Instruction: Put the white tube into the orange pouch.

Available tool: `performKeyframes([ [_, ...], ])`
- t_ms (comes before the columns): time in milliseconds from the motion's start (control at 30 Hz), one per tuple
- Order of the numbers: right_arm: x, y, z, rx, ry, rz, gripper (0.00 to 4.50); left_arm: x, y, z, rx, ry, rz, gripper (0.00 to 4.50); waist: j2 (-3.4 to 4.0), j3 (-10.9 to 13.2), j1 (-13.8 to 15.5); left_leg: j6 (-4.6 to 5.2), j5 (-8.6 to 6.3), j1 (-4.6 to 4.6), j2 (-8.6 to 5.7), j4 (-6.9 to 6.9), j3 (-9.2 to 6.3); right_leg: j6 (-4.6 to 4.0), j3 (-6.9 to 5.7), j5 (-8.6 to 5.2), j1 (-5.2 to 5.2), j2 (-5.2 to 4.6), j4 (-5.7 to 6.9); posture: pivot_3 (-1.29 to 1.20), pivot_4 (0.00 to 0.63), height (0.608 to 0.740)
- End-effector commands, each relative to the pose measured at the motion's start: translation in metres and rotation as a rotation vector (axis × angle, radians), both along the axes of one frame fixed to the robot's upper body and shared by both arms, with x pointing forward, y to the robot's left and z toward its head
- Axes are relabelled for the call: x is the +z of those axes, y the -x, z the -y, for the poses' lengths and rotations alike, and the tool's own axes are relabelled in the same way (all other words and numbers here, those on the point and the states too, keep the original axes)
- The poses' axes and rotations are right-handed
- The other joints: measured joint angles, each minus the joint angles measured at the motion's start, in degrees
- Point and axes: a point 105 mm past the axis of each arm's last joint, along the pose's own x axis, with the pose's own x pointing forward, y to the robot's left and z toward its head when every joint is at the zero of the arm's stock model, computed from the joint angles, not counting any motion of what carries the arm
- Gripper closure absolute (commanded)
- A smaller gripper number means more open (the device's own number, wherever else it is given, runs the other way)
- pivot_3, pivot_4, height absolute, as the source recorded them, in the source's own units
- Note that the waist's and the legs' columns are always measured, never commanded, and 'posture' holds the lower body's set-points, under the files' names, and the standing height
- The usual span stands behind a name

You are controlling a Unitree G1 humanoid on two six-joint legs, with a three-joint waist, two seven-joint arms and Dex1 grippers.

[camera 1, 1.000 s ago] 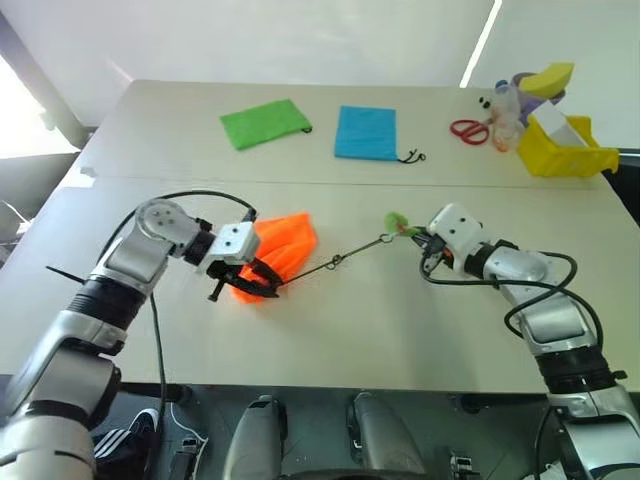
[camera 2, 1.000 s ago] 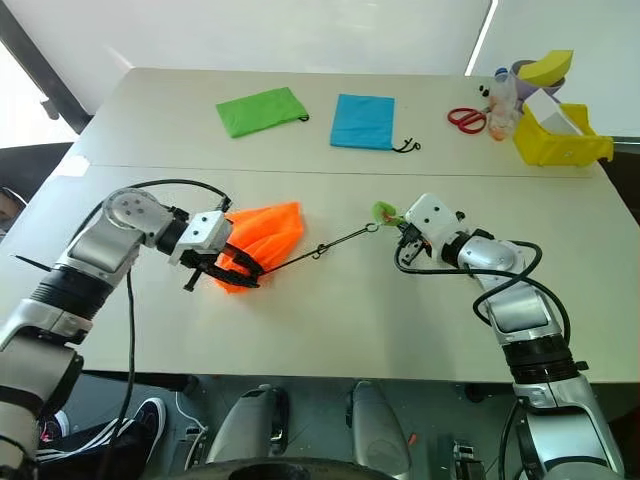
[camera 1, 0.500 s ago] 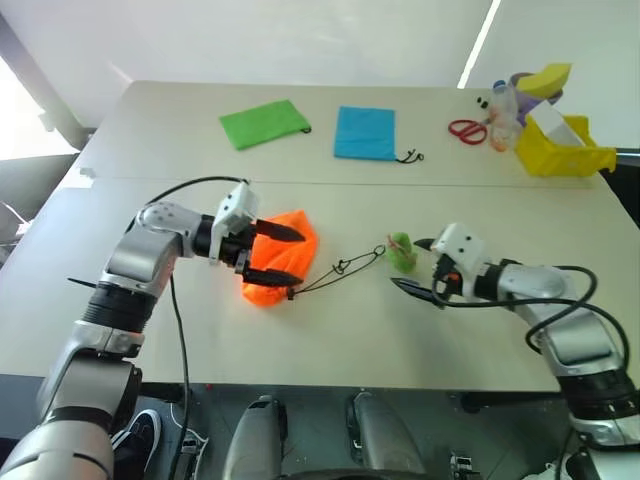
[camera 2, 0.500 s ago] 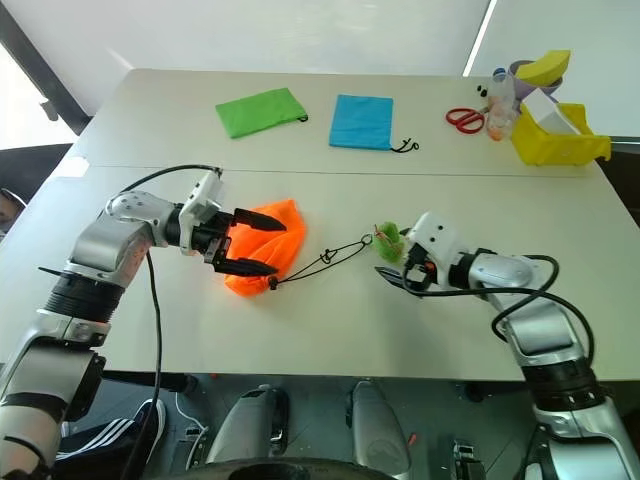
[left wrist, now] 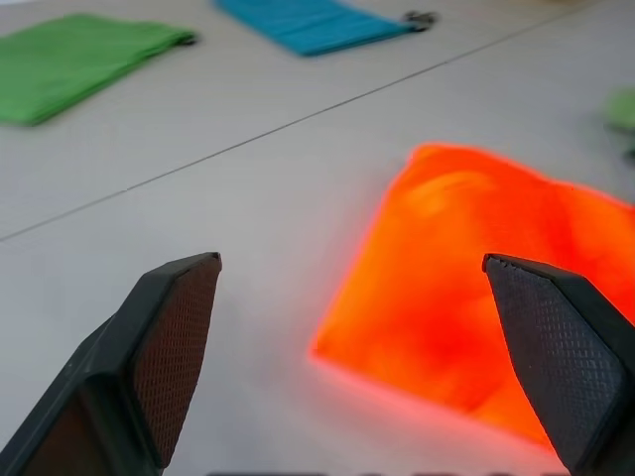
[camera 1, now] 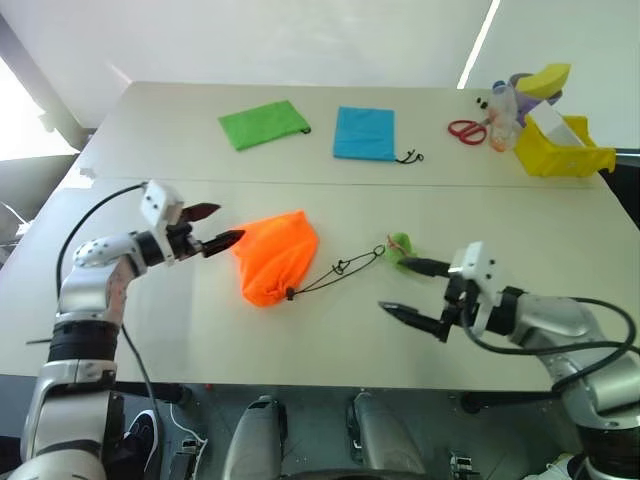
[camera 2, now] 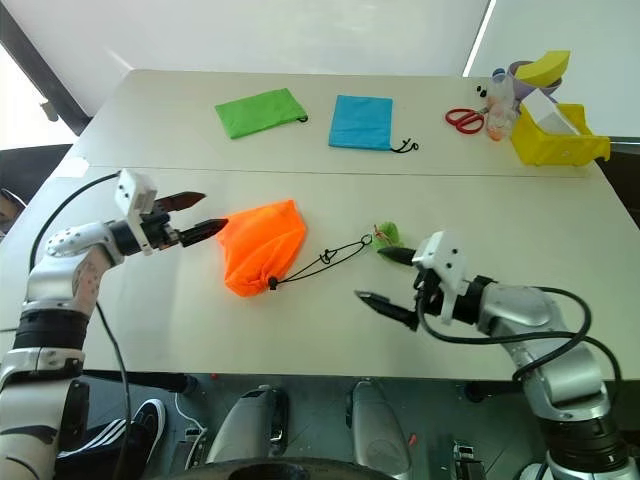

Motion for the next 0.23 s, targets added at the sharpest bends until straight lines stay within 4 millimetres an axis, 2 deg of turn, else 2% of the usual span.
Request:
performKeyframes([
  [33, 0.002, -0.005, 0.009, -0.021, 0.038, 0.036, 0.04, 0.005, 0.003, -0.032, 0.16, -0.012, 0.062, 0.0, -0.01, 0.0, 0.03, 0.0, 0.0, 0.0, 0.0, 0.02, 0.01, -0.02, 0.0, 0.01, 0.03, -0.01, -0.04, 0.0, 0.15, 0.74],
  [100, 0.0, -0.005, 0.013, -0.019, 0.052, 0.025, 0.04, 0.0, 0.005, -0.041, 0.203, -0.011, 0.063, 0.0, -0.07, -0.04, 0.22, -0.01, 0.01, 0.0, 0.0, 0.02, 0.01, -0.04, -0.01, 0.03, 0.06, -0.01, -0.07, 0.0, 0.15, 0.74],
  [233, -0.008, -0.008, 0.019, -0.018, 0.081, 0.011, 0.04, 0.0, 0.011, -0.038, 0.191, 0.015, 0.093, 0.0, -0.08, -0.05, 0.28, -0.01, 0.01, 0.01, 0.01, 0.01, -0.02, -0.04, -0.04, 0.04, 0.07, 0.01, -0.07, 0.0, 0.15, 0.74],
])
